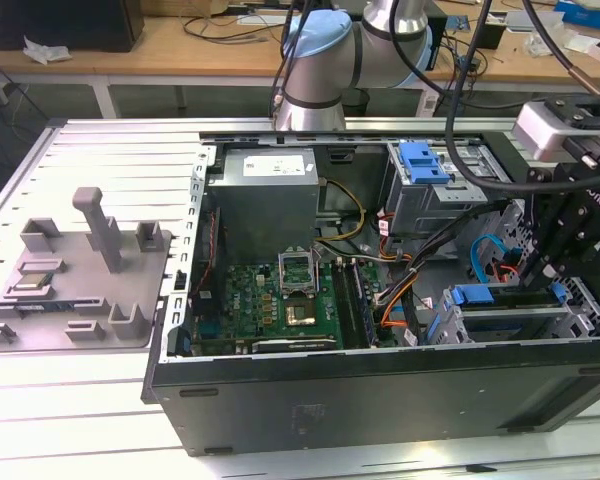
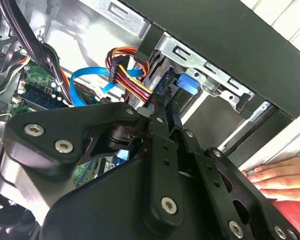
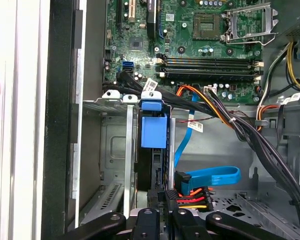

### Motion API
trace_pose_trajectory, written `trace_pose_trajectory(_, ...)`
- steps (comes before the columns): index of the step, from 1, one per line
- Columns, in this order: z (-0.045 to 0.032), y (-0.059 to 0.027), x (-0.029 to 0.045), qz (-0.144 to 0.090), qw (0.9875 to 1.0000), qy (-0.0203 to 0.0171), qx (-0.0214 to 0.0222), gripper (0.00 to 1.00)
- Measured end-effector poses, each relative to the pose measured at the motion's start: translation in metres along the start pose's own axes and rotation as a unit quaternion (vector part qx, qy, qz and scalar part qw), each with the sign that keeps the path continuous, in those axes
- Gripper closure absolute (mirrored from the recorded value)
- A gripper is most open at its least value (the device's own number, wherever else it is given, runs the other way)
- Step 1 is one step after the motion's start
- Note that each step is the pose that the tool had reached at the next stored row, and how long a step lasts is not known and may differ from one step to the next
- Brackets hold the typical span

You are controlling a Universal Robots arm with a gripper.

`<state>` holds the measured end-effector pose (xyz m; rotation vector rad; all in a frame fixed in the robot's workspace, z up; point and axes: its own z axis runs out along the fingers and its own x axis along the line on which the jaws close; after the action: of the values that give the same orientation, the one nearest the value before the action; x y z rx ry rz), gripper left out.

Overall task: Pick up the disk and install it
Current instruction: 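Insert the first disk wire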

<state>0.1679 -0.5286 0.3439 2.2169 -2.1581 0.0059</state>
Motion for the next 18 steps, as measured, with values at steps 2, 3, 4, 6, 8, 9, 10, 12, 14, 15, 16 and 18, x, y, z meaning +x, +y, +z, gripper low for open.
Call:
trace_pose_trajectory(2, 0.0004, 0.0000, 0.0000, 0.000, 1.0000, 0.0000, 0.0000, 0.84)
trace_pose_trajectory(3, 0.0007, 0.0000, 0.0000, 0.000, 1.0000, 0.0000, 0.0000, 0.84)
trace_pose_trajectory(4, 0.0011, 0.0000, 0.0000, 0.000, 1.0000, 0.0001, 0.0000, 0.84)
trace_pose_trajectory(6, 0.0016, -0.0001, -0.0001, 0.000, 1.0000, 0.0001, 0.0000, 0.84)
trace_pose_trajectory(8, 0.0019, -0.0001, -0.0001, 0.000, 1.0000, 0.0000, 0.0000, 0.84)
trace_pose_trajectory(9, 0.0020, -0.0001, -0.0001, 0.000, 1.0000, 0.0000, 0.0000, 0.84)
trace_pose_trajectory(10, 0.0021, -0.0001, -0.0001, 0.000, 1.0000, 0.0001, 0.0000, 0.84)
trace_pose_trajectory(12, 0.0021, -0.0001, -0.0001, 0.000, 1.0000, 0.0000, 0.0000, 0.84)
trace_pose_trajectory(14, 0.0017, -0.0001, -0.0001, 0.000, 1.0000, -0.0003, 0.0000, 0.84)
trace_pose_trajectory(15, 0.0012, -0.0001, 0.0000, 0.000, 1.0000, -0.0002, -0.0001, 0.84)
trace_pose_trajectory(16, -0.0012, 0.0000, 0.0001, 0.000, 1.0000, 0.0000, 0.0000, 0.84)
trace_pose_trajectory(18, -0.0006, 0.0000, -0.0002, 0.000, 1.0000, 0.0000, 0.0000, 0.84)
